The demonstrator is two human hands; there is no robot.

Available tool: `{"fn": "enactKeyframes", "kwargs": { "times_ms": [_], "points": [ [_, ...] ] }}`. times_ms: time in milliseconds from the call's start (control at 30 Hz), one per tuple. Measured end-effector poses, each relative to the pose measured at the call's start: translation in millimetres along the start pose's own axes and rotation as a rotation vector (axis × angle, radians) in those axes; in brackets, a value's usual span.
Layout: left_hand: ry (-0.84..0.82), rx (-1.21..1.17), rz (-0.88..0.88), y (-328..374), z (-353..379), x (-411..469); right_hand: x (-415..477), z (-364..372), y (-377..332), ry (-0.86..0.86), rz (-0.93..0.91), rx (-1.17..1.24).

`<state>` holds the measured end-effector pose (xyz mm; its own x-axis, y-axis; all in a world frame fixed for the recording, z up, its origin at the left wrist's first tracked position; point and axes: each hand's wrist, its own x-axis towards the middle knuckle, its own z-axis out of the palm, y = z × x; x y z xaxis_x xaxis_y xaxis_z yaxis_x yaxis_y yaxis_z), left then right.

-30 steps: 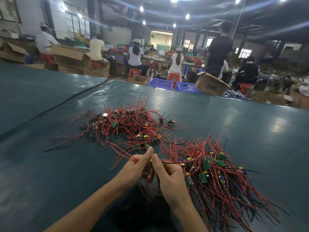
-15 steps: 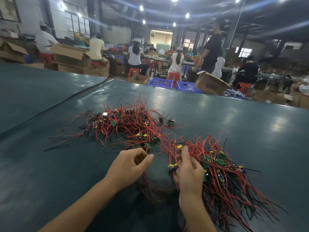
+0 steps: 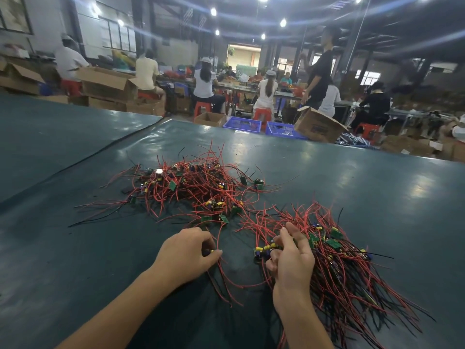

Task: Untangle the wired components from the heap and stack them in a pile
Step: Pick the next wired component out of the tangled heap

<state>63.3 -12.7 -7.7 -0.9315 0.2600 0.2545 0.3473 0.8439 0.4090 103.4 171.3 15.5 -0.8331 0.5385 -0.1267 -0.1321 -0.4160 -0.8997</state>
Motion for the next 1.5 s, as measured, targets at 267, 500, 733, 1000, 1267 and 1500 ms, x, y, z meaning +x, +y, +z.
{"fn": "enactKeyframes", "kwargs": {
  "times_ms": [267, 500, 733, 1000, 1267, 1500],
  "points": [
    [0.041, -1.005, -0.223, 16, -5, 4, -1, 2, 5, -0.125, 0.044, -0.086],
    [0.087, -1.682, -0.446, 19, -14, 8, -1, 3, 7, -0.24, 0.131, -0.075],
    [-0.008, -1.739, -0.448, 24, -11, 7, -6, 5, 13, -0.346, 0.083, -0.215],
    [-0.227, -1.33, -0.297, 33, -2, -2, -9, 5, 16, -0.38, -0.161, -0.348],
    [-0.084, -1.218, -0.288, 35, 4, 0, -8, 4, 16, -0.307, -0.116, -0.349],
    [0.015, -1.54, -0.393, 28, 4, 6, -4, 0, 13, -0.243, -0.09, -0.286]
  ]
}}
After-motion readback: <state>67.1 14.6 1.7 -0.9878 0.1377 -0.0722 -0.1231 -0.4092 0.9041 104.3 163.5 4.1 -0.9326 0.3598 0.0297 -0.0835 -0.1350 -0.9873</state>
